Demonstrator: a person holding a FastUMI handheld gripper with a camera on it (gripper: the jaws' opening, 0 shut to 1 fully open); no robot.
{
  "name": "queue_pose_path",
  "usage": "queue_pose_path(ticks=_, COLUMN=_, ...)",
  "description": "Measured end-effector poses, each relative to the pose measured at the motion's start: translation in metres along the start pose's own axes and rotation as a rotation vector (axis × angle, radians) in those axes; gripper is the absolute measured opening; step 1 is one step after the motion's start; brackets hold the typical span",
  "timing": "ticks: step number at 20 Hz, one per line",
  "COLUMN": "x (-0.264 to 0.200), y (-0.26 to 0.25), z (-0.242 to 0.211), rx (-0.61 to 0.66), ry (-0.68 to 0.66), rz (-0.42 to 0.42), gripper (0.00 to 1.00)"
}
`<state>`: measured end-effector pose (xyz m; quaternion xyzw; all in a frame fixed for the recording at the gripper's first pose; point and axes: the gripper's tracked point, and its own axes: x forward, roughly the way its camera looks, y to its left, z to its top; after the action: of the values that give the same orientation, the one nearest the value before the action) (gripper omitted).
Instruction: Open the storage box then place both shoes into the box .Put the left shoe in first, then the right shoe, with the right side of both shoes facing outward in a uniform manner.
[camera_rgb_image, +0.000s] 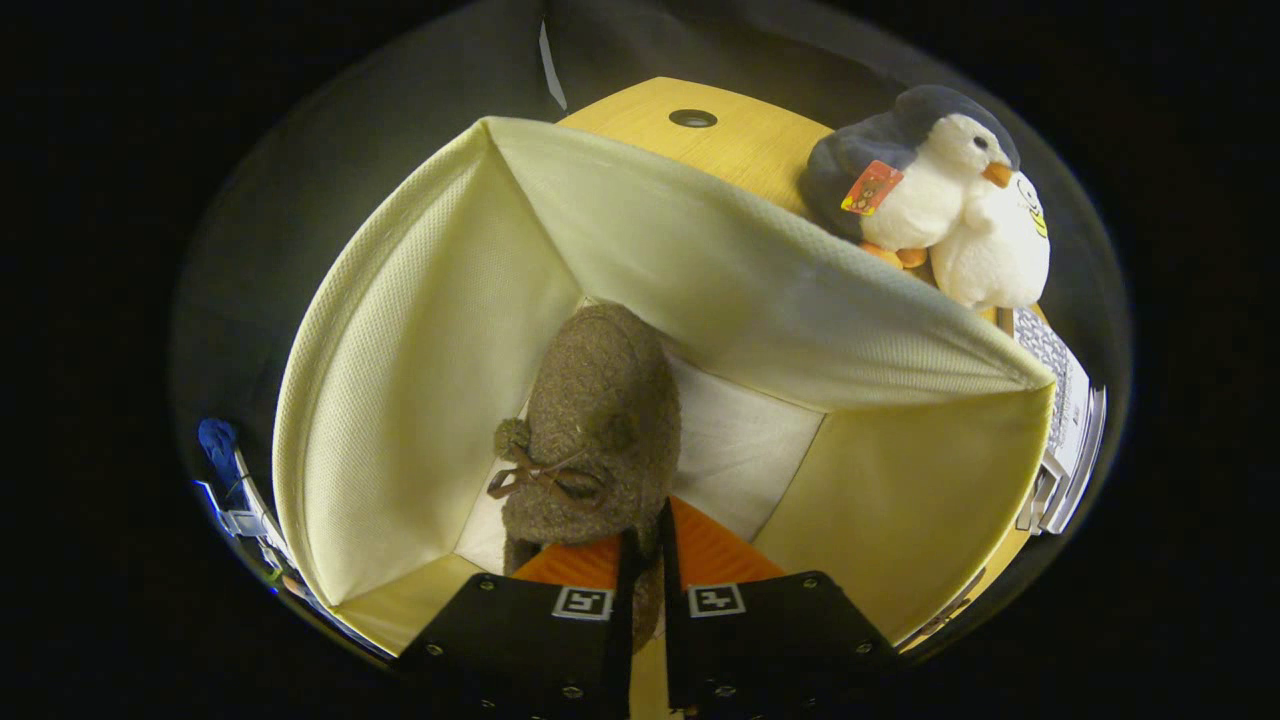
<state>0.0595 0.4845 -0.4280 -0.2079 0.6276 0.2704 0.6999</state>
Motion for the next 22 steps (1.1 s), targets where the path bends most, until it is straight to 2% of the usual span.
queue_pose_path(ticks=1, x=-0.005, y=-0.003, z=0.000, rx=-0.006, ry=-0.008, rz=0.001, gripper=0.21)
queue_pose_path(ticks=2, x=-0.013, y=-0.004, z=0.000, rx=-0.010, ry=-0.018, rz=0.002, gripper=0.21)
queue_pose_path(ticks=3, x=-0.023, y=-0.005, z=-0.002, rx=-0.012, ry=-0.026, rz=0.011, gripper=0.32)
queue_pose_path(ticks=4, x=-0.034, y=-0.004, z=-0.001, rx=-0.006, ry=-0.039, rz=0.036, gripper=0.37)
queue_pose_path(ticks=5, x=-0.049, y=-0.001, z=0.002, rx=0.005, ry=-0.063, rz=0.061, gripper=0.48)
queue_pose_path(ticks=7, x=-0.080, y=-0.006, z=0.007, rx=0.004, ry=-0.112, rz=0.080, gripper=0.63)
queue_pose_path(ticks=10, x=-0.125, y=-0.018, z=0.004, rx=0.006, ry=-0.172, rz=0.109, gripper=0.75)
queue_pose_path(ticks=11, x=-0.139, y=-0.020, z=0.000, rx=0.005, ry=-0.184, rz=0.133, gripper=0.86)
queue_pose_path(ticks=13, x=-0.166, y=-0.032, z=-0.010, rx=0.009, ry=-0.212, rz=0.154, gripper=0.96)
queue_pose_path(ticks=18, x=-0.213, y=-0.078, z=-0.043, rx=0.099, ry=-0.262, rz=0.179, gripper=0.98)
queue_pose_path(ticks=22, x=-0.230, y=-0.130, z=-0.080, rx=0.173, ry=-0.273, rz=0.166, gripper=0.98)
